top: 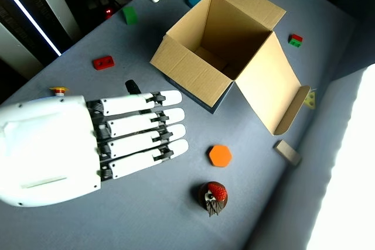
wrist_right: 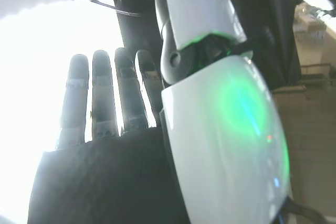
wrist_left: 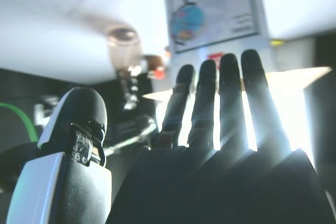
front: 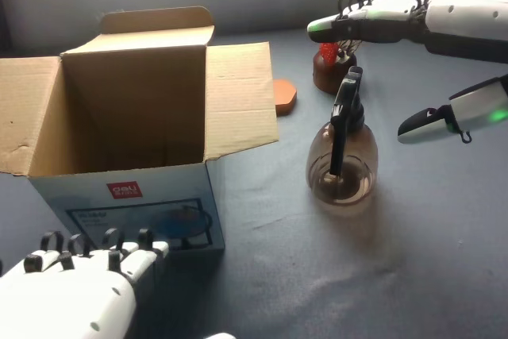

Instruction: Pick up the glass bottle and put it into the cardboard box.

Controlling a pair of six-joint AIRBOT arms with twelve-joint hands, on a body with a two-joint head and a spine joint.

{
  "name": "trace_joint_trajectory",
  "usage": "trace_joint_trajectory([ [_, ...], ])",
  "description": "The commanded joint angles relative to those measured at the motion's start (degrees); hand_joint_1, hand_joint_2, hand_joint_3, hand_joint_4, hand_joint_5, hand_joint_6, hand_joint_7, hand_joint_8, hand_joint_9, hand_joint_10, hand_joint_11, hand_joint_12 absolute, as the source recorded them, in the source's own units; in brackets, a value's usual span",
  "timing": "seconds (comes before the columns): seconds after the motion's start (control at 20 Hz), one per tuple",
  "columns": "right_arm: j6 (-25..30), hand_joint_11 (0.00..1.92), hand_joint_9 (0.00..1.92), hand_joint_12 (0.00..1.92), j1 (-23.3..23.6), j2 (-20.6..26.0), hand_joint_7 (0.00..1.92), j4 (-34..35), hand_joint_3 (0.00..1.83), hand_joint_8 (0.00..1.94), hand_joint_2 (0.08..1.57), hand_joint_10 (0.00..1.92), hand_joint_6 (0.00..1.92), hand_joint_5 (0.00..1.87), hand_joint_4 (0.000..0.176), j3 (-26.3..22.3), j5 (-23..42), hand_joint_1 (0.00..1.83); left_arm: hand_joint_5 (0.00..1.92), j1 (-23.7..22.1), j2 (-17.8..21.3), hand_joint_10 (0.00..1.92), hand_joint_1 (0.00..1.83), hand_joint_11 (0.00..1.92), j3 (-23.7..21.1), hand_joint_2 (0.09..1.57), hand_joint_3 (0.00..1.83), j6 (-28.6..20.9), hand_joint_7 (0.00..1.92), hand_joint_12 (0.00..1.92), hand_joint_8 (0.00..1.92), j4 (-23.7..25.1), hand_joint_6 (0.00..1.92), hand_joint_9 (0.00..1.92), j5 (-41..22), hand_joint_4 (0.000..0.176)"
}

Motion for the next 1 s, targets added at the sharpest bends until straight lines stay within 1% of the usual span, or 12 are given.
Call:
trace_joint_trajectory([
  [0.0,0.83,0.00,0.00,0.18,0.44,0.00,0.12,2.99,0.04,0.00,1.00,0.29,0.14,0.04,0.000,0.66,4.00,1.23,0.07,0.21,-0.86,0.01,0.00,0.00,0.20,1.23,0.00,-1.26,0.09,0.45,0.00,5.02,0.00,0.12,-2.07,0.000],
  [0.05,1.39,0.00,0.00,0.18,0.32,-0.65,0.12,3.03,0.04,0.00,1.00,0.29,0.14,0.04,0.000,1.35,3.93,1.23,0.07,1.28,-1.97,0.00,0.00,0.00,0.29,1.23,0.00,-3.16,0.09,0.45,0.00,5.21,0.00,0.12,-3.21,0.000],
  [0.1,1.65,0.00,0.00,0.18,0.02,-1.43,0.12,3.18,0.04,0.00,1.00,0.29,0.14,0.04,0.000,2.15,3.92,1.23,0.07,2.50,-3.12,0.00,0.00,0.00,0.28,1.23,0.00,-5.26,0.09,0.45,0.00,6.65,0.00,0.12,-4.27,0.000],
  [0.3,2.79,0.00,0.00,0.18,-1.21,-4.21,0.12,3.50,0.04,0.00,1.00,0.29,0.14,0.05,0.000,4.43,3.09,1.24,0.07,5.25,-5.65,0.00,0.00,0.00,0.40,1.24,0.00,-7.83,0.09,0.45,0.00,8.82,0.00,0.12,-6.02,0.000],
  [0.5,2.31,0.00,0.01,0.18,-1.61,-5.28,0.12,3.08,0.04,0.00,1.00,0.29,0.14,0.05,0.000,5.14,3.12,1.24,0.07,10.04,-6.63,0.00,0.00,0.00,0.59,1.24,0.00,-13.58,0.09,0.43,0.00,14.74,0.00,0.12,-6.11,0.000],
  [0.65,1.70,0.00,0.01,0.18,-1.64,-6.13,0.12,3.07,0.04,0.00,1.00,0.29,0.13,0.05,0.000,5.92,2.84,1.24,0.07,10.85,-8.16,0.00,0.00,0.00,0.67,1.24,0.00,-13.87,0.09,0.43,0.00,15.42,0.00,0.12,-8.42,0.000],
  [0.7,1.61,0.00,0.01,0.18,-1.65,-6.66,0.12,3.06,0.04,0.00,1.00,0.29,0.13,0.05,0.000,6.21,2.37,1.24,0.07,11.89,-8.99,0.00,0.00,0.00,0.94,1.24,0.00,-14.02,0.09,0.43,0.00,15.84,0.00,0.12,-8.87,0.000],
  [0.95,0.32,0.00,0.03,0.18,-1.81,-7.70,0.13,3.06,0.04,0.00,1.00,0.30,0.13,0.05,0.000,6.51,2.23,1.24,0.07,13.20,-10.70,0.00,0.00,0.00,2.01,1.24,0.00,-14.38,0.09,0.42,0.00,17.29,0.00,0.12,-8.88,0.000],
])
